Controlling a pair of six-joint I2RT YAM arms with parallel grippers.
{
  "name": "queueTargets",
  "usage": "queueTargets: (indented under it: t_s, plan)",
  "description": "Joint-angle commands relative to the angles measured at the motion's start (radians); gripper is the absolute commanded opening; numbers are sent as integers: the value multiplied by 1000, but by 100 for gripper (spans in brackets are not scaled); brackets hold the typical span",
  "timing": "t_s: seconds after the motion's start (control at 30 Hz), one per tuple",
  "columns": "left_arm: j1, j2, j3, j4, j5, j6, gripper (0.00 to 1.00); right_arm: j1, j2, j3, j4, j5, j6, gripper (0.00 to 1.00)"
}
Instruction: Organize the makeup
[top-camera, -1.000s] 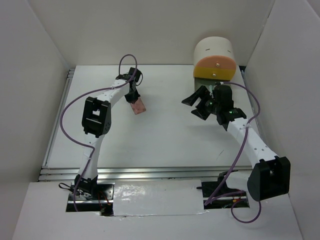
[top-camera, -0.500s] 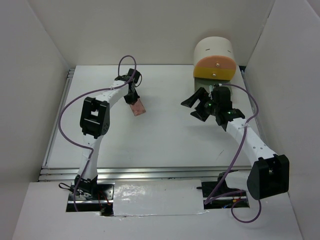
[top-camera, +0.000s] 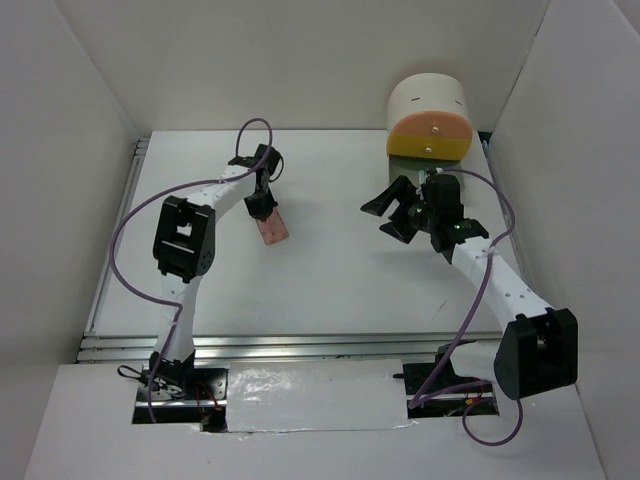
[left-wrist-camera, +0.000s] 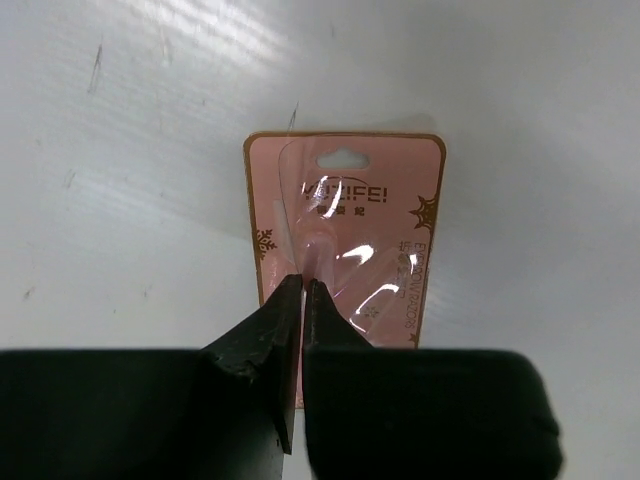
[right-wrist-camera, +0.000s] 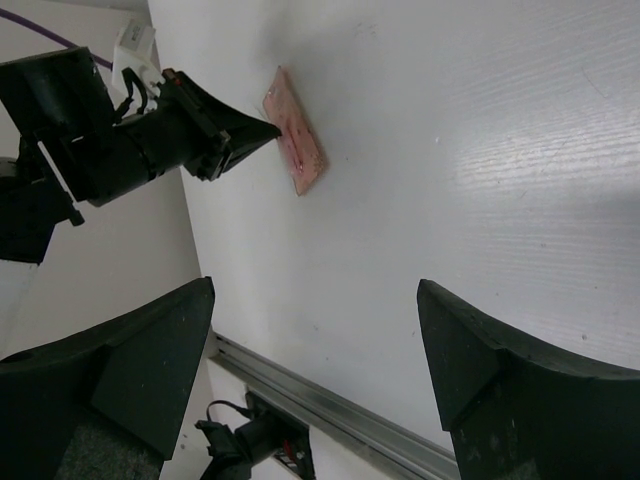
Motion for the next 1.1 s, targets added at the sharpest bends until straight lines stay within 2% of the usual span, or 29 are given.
queueTargets:
  t_s: [0.0,0.13,0.43,0.77,1.07]
  plan:
    - [-19,-87,-45,-45,31,10,0,9,-1,-21,69,-22,-22,90]
    - [-30,-156,-80,-25,44,14,0,7,13,-27,87,-38,-14,90]
    - [-54,-208,-116,-25,64,10,0,12,38,-36,116,-67,-5,89]
    - [-117,-277,-97,-46,104,-6,0,58,142,-6,174,-190,-12,88]
    - [-188,-323,-76,-56,153,-28,0,151,254,60,242,-239,18,78]
